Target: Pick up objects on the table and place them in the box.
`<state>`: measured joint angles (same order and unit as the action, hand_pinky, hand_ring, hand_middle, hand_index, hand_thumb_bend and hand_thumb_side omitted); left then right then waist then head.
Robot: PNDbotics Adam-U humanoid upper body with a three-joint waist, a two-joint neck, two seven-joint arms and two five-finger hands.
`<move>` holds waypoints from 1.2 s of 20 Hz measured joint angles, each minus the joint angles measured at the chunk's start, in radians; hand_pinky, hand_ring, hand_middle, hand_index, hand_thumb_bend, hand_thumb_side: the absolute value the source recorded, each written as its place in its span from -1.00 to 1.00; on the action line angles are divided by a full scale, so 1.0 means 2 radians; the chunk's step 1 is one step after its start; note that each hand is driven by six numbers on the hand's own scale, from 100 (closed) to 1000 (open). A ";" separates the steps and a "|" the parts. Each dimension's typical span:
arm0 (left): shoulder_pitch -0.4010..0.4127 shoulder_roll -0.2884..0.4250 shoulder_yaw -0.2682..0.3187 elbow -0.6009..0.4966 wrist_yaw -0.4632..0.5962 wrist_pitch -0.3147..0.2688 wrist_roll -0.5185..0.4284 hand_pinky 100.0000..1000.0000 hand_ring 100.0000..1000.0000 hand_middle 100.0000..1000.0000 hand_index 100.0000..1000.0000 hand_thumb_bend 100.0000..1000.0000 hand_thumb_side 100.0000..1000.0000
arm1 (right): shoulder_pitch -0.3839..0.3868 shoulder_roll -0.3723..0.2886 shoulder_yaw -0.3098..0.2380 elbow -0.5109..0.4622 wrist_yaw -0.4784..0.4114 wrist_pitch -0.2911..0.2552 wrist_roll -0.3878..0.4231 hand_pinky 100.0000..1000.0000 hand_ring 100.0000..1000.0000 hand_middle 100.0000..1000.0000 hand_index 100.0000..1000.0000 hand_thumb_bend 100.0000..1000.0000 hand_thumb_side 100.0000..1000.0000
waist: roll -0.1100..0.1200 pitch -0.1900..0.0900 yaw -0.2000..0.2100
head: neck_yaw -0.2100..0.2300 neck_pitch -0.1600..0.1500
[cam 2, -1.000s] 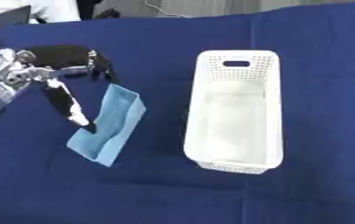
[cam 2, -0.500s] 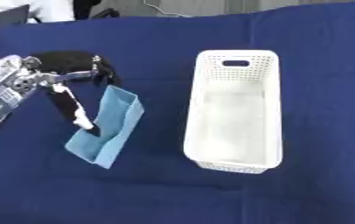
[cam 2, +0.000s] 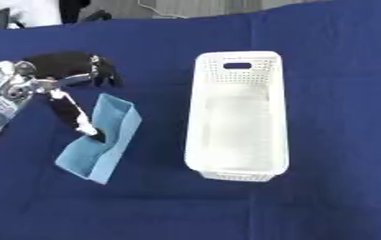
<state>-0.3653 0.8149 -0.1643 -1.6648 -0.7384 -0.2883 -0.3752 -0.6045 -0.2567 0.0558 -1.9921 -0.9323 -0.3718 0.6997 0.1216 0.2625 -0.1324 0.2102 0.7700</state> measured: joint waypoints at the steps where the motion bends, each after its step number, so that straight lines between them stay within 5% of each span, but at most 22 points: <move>1: -0.002 -0.002 0.002 0.002 -0.003 0.000 0.004 -0.56 -0.18 -0.07 0.32 0.41 -0.16 | 0.000 0.000 0.000 0.000 0.000 0.001 0.000 0.14 0.39 0.49 0.50 -1.00 0.34 | 0.000 0.000 0.000 | 0.000 0.000; 2: -0.003 -0.004 0.003 0.005 -0.007 0.001 0.010 -0.58 -0.21 -0.13 0.22 -0.29 -0.22 | 0.000 0.000 0.000 0.000 0.000 0.001 -0.001 0.14 0.39 0.49 0.50 -1.00 0.34 | 0.001 0.000 0.000 | -0.002 0.000; 3: -0.003 -0.005 0.005 0.009 -0.013 0.003 0.018 -0.57 -0.19 -0.11 0.25 -0.04 -0.20 | 0.000 0.000 0.000 0.000 0.000 0.002 -0.001 0.14 0.39 0.49 0.50 -1.00 0.34 | 0.001 0.000 0.000 | -0.004 0.000; 4: -0.003 -0.007 0.006 0.014 -0.018 0.004 0.027 -0.61 -0.24 -0.17 0.11 -0.83 -0.21 | 0.000 0.000 0.000 0.000 0.000 0.003 -0.001 0.14 0.39 0.48 0.50 -1.00 0.34 | 0.001 0.000 0.000 | -0.004 0.000; 6: -0.002 -0.011 0.008 0.025 -0.026 0.006 0.047 -0.63 -0.25 -0.18 0.08 -0.82 -0.07 | 0.000 0.000 0.000 0.000 0.000 0.003 0.000 0.13 0.39 0.48 0.50 -1.00 0.34 | 0.001 0.000 -0.001 | -0.005 0.000; 9: -0.001 -0.017 0.008 0.039 -0.031 0.004 0.072 -0.67 -0.27 -0.20 0.06 -0.35 0.18 | 0.000 0.000 0.000 0.000 0.000 0.004 0.000 0.12 0.38 0.44 0.49 -1.00 0.34 | 0.002 0.001 -0.001 | -0.009 0.000; 12: 0.002 -0.022 0.008 0.044 -0.035 -0.001 0.091 -0.76 -0.35 -0.29 -0.06 -0.80 -0.26 | 0.000 0.001 0.002 0.000 0.000 0.005 0.001 0.10 0.36 0.40 0.48 -1.00 0.34 | 0.003 0.002 -0.003 | -0.016 0.000; 14: 0.003 -0.023 0.010 0.046 -0.042 0.000 0.105 -0.77 -0.35 -0.28 -0.04 -0.88 -0.38 | 0.000 0.001 0.003 0.000 0.000 0.006 0.002 0.09 0.34 0.38 0.48 -1.00 0.34 | 0.003 0.002 -0.004 | -0.018 0.000; 18: 0.003 -0.032 0.012 0.054 -0.066 0.000 0.127 -0.78 -0.37 -0.30 -0.06 -0.75 -0.33 | -0.001 0.001 0.003 0.000 -0.001 0.008 0.001 0.06 0.31 0.36 0.46 -1.00 0.34 | 0.007 0.002 -0.010 | -0.026 0.000; 19: 0.003 -0.034 0.012 0.057 -0.071 -0.002 0.131 -0.79 -0.37 -0.30 -0.06 -0.59 -0.29 | -0.002 0.001 0.003 0.000 -0.001 0.008 0.001 0.05 0.30 0.35 0.46 -1.00 0.34 | 0.007 0.002 -0.012 | -0.028 0.000; 24: 0.003 -0.044 0.014 0.071 -0.079 -0.012 0.145 -0.78 -0.37 -0.30 -0.06 -0.50 -0.27 | -0.004 0.001 0.003 0.000 -0.005 0.010 -0.002 0.03 0.28 0.34 0.45 -1.00 0.34 | 0.011 0.004 -0.022 | -0.031 0.000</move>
<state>-0.3601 0.7274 -0.1369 -1.5224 -0.8964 -0.3121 -0.0847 -0.6115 -0.2555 0.0613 -1.9921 -0.9422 -0.3524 0.6952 0.1442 0.2705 -0.1757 0.1486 0.7700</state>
